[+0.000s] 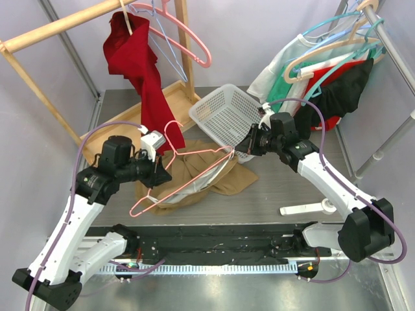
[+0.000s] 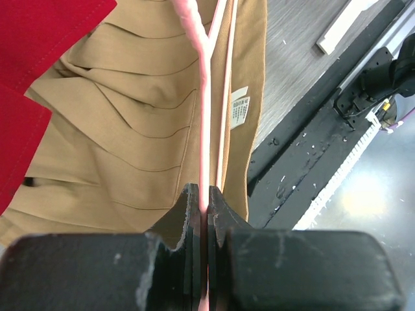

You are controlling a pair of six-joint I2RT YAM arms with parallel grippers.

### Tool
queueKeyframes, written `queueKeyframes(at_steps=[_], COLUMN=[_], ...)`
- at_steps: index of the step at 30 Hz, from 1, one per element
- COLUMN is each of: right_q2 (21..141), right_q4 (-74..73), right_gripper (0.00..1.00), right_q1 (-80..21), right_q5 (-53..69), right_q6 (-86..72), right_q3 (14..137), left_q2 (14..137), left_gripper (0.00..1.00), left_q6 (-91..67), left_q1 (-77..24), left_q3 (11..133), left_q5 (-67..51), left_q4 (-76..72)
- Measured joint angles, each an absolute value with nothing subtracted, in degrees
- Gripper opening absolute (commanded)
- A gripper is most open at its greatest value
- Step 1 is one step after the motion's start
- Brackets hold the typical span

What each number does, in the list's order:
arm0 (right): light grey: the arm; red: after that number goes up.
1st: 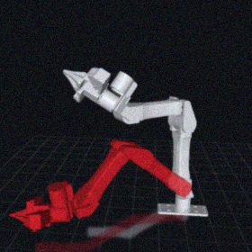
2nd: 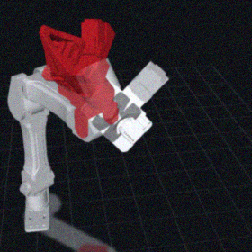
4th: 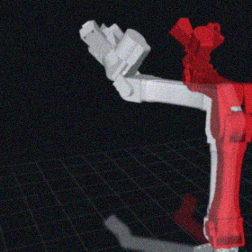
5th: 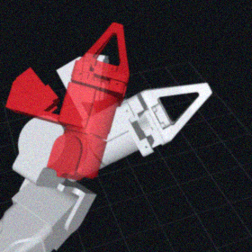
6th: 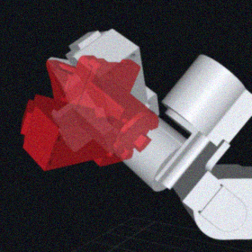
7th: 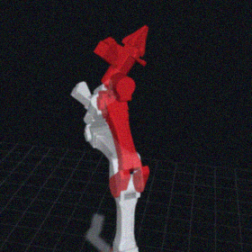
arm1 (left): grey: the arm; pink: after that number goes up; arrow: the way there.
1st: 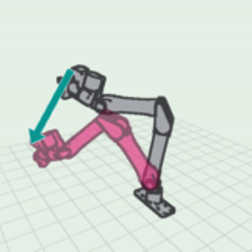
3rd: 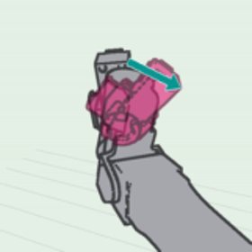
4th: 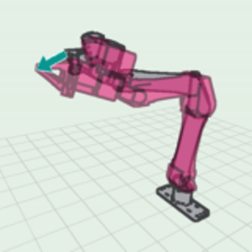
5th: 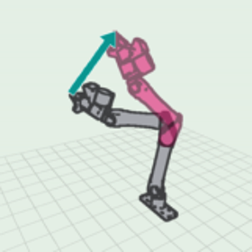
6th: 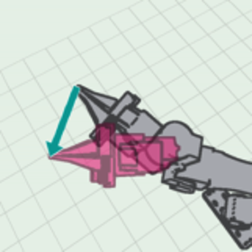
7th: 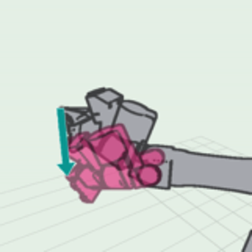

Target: Place the skirt on the hanger

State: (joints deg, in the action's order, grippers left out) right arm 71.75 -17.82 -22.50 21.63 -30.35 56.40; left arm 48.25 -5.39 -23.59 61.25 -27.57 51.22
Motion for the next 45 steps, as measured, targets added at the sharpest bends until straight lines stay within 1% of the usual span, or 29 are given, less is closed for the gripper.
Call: queueKeyframes(at_steps=[30, 40, 45], right_q2=[73.89, 74.00, 74.00], right_q4=[-16.93, -16.29, -16.29], right_gripper=[0.01, 0.01, 0.01], right_q1=[-21.50, -21.28, -21.08], right_q5=[25.36, 26.09, 26.09], right_q6=[-32.14, -32.53, -32.71], right_q3=[58.08, 58.41, 58.41], left_q2=[48.69, 48.58, 48.60], left_gripper=[0.00, 0.00, 0.00], left_q6=[-5.74, -5.56, -5.48], left_q1=[-23.59, -23.59, -23.59], left_q3=[57.78, 58.00, 60.14], left_q5=[-31.31, -27.86, -26.50], left_q4=[49.50, 49.71, 50.63])
